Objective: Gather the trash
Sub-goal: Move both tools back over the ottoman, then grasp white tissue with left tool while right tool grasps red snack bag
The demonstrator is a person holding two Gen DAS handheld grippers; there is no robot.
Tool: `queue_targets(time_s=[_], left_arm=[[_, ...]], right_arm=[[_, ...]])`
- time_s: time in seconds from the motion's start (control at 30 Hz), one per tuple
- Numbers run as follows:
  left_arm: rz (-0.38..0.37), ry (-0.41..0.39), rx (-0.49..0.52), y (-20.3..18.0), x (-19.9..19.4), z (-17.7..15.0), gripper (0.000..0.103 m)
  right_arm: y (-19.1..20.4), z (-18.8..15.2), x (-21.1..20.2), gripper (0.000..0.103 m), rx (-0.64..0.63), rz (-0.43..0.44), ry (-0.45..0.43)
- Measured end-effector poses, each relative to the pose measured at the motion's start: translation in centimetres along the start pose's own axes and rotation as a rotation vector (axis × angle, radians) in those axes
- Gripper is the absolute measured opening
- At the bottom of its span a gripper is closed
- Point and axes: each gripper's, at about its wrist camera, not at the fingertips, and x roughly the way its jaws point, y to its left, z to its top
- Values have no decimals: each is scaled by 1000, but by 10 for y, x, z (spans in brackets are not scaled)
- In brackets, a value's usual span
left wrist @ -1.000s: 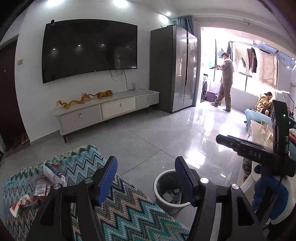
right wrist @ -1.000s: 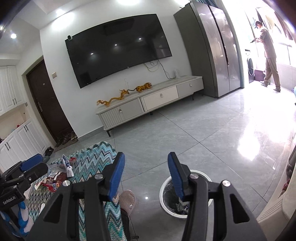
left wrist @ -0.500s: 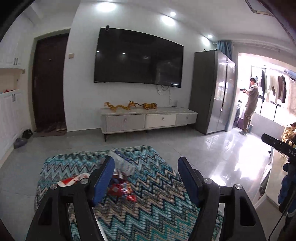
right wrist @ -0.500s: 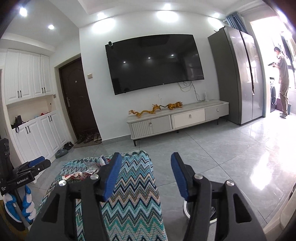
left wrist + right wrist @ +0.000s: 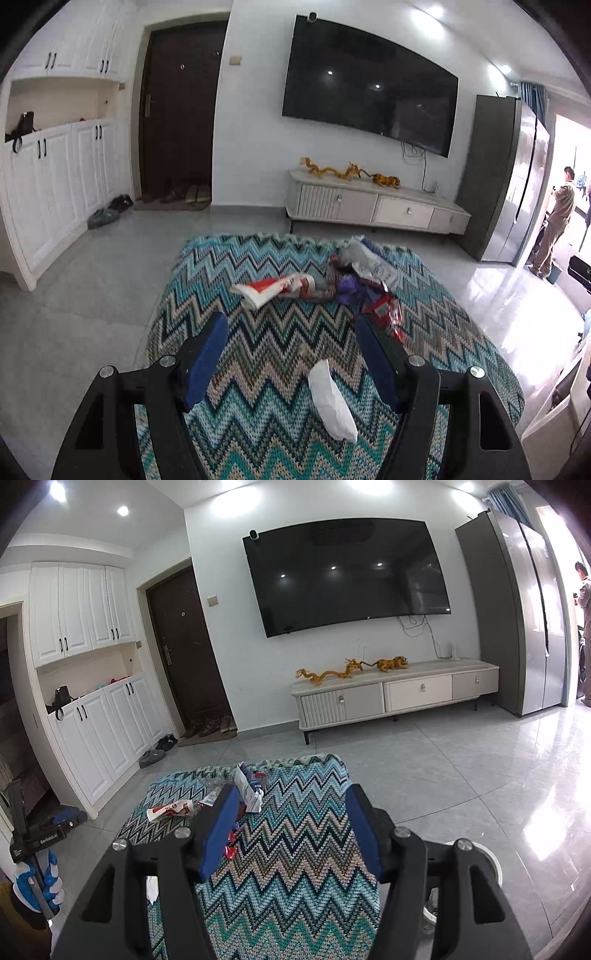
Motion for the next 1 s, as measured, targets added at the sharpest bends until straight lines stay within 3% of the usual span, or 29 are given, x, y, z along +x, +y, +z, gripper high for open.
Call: queue_targets(time_s=[0.2,0.47,0.5,0.57,0.6,0.67,0.77,1.0], left_arm=[[-80,188,29,-24,57,-51,70],[-79,353,92,-36,108,-83,51],[-83,364,91,-35,114,-84,47],[-76,374,105,-35,122,-86,30],[-74,372,111,-35,123,-86,28],[-87,364,114,-33,124,-85,17],[-111,353,71,-24,126,-84,10],[-158,319,26,-15,128,-87,9]], right_arm=[[23,-23,65,62,-31,78,133],[65,-55,152,62,-108,196,335],[72,-58,161,63,-119,209,354],[86,-63,179,77,-133,239,383],[91,-65,188,80,-140,247,393],[103,-68,204,81,-157,262,414],[113,-75,229,81,-147,281,456],[122,-93,275,81,-93,266,526]])
